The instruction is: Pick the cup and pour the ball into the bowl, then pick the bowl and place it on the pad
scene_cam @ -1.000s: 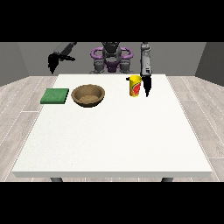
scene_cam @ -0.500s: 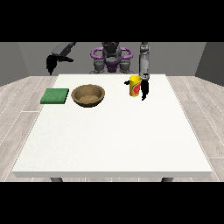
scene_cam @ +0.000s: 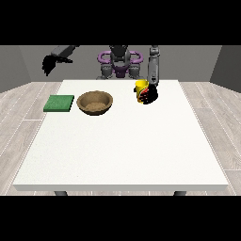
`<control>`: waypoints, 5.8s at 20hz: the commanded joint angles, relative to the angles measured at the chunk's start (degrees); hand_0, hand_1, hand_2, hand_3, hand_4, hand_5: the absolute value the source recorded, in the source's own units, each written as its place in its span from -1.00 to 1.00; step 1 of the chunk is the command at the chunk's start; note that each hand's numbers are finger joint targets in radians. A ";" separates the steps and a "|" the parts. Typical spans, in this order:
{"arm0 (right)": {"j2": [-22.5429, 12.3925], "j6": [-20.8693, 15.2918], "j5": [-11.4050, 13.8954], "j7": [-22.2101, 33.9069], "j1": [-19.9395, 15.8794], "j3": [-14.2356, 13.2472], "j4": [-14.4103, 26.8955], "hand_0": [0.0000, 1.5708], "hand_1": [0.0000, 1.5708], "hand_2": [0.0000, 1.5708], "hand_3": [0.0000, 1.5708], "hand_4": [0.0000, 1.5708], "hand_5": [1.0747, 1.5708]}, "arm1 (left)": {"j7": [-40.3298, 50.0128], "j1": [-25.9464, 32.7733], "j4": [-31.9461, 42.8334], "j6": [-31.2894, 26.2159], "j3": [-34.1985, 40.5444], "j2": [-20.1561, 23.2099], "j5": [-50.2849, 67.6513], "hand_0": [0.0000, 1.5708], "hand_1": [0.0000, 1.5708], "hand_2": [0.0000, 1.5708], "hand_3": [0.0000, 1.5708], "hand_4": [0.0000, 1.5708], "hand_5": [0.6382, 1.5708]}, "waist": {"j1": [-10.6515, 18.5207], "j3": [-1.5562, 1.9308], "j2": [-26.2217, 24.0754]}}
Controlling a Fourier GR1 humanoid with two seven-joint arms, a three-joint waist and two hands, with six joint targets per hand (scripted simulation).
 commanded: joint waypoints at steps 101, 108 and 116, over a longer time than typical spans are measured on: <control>7.31 -19.04 2.56 -17.23 -24.52 -3.90 47.80 -1.00 -1.00 -1.00 -1.00 -0.92 0.96 | 41.81 0.29 -42.28 -15.42 -14.48 2.83 0.46 -1.00 -1.00 -1.00 -1.00 -1.00 0.99 | 20.75 -0.60 4.14; 4.23 -31.41 8.87 -12.08 -15.99 -2.15 53.44 1.00 1.00 1.00 0.38 0.08 0.73 | 43.71 -0.96 -46.05 -18.11 -14.90 3.95 2.06 -1.00 -1.00 -1.00 -1.00 -0.40 0.99 | 24.15 -0.74 6.30; 2.78 -46.05 17.22 0.39 -19.67 4.13 50.20 1.00 1.00 1.00 0.60 0.14 0.98 | 43.24 -0.72 -40.13 -18.18 -14.38 1.98 3.05 -1.00 -1.00 -1.00 -1.00 0.14 0.77 | 24.80 -0.93 -0.44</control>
